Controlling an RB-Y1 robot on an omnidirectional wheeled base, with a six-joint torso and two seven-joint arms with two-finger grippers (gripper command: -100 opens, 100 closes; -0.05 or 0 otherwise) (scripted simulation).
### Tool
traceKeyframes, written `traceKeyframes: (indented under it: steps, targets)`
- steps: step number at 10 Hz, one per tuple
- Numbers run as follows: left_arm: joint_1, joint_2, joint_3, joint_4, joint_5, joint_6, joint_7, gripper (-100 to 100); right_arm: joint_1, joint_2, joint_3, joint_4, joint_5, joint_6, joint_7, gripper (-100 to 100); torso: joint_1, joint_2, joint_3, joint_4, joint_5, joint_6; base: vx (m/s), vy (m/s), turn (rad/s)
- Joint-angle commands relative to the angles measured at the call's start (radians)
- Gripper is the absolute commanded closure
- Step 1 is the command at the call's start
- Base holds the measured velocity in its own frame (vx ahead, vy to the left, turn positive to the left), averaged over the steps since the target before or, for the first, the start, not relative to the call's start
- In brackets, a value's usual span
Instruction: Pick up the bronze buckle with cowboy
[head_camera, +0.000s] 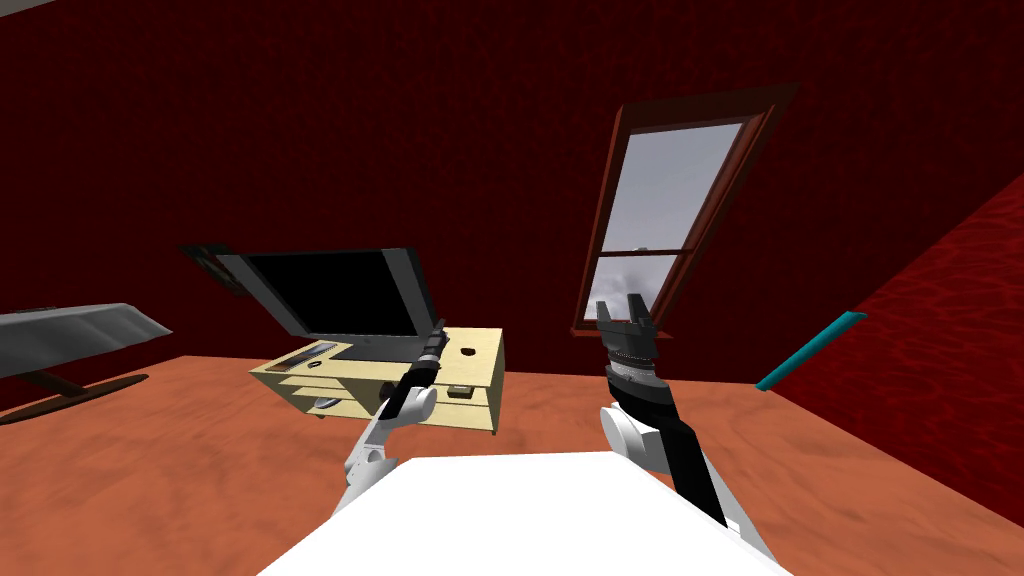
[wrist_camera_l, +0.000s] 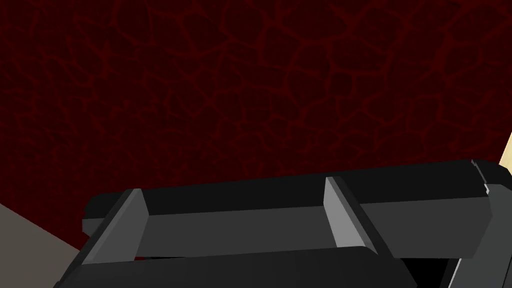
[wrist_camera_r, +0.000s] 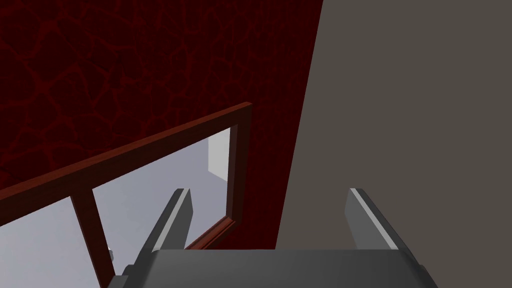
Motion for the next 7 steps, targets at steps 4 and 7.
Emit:
traceKeyframes:
  steps: [4,7]
  targets:
    - [-0.064,0.011,0.039,0.104,0.006,0.126,-0.049,-100,0.000,0.000,0.000,0.000,0.000,0.000,0.000,0,0.003,0.000,0.000,0.000,0.001,0.000,0.038,-0.109,0.029]
    - [-0.087,0.019,0.055,0.147,0.007,0.204,-0.067,-100,0.000,0.000,0.000,0.000,0.000,0.000,0.000,0,0.006,0.000,0.000,0.000,0.001,0.000,0.031,-0.076,0.018]
